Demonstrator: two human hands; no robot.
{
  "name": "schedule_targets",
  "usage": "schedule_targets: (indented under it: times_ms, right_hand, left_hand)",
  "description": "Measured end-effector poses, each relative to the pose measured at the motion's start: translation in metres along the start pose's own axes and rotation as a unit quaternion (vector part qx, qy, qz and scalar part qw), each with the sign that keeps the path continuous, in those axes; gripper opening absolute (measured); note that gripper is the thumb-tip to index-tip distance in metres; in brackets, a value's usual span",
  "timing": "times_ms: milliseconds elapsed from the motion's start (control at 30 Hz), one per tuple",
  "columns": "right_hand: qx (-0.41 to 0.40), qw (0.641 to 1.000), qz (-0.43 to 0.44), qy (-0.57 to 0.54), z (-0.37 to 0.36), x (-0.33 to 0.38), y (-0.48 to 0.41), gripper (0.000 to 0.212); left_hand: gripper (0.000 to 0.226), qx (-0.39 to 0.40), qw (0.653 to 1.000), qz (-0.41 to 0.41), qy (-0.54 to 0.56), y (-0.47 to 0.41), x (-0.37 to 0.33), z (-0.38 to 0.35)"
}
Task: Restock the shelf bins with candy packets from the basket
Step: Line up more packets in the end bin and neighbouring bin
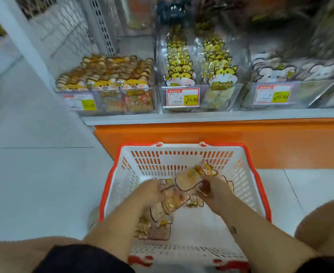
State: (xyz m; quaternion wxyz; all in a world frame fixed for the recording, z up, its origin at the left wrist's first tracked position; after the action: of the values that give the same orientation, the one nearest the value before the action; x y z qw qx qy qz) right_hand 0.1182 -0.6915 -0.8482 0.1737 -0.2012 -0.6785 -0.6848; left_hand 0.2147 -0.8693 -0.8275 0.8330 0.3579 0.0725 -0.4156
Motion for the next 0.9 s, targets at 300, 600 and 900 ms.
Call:
schedule_targets:
  times_ms: [300,600,900]
  right_hand:
    - [0.135,0.975,0.15,-0.088,-0.031,0.084,0.123,0.01]
    - [0.225,0.939,0.242,-0.093,-0.064,0.103,0.185,0.052]
    - [0.233,0.934,0.269,-0.04,-0.096,0.109,0.194,0.026]
  left_hand:
    - [0.021,-0.154,0.93,-0.06,0.329,0.078,-0.031,0.126]
    - [0.04,-0.08,0.848,-0.112,0.512,0.111,-0.048,0.136]
    - [0.037,0.016,0.724,-0.048,0.688,0.112,-0.056,0.137]
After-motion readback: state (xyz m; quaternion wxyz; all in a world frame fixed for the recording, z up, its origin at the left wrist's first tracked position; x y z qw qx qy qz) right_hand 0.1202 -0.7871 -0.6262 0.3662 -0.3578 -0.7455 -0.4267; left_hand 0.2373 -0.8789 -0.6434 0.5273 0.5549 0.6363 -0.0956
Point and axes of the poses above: each hand's wrist, its own y-axis away from the middle knuckle, its own z-axis out of the back of the hand, x = y × z, the point moved 4 cm from there along -y, towards the middle knuckle, and after that the axes turned 13 degrees about -x, right-handed, at the moved point
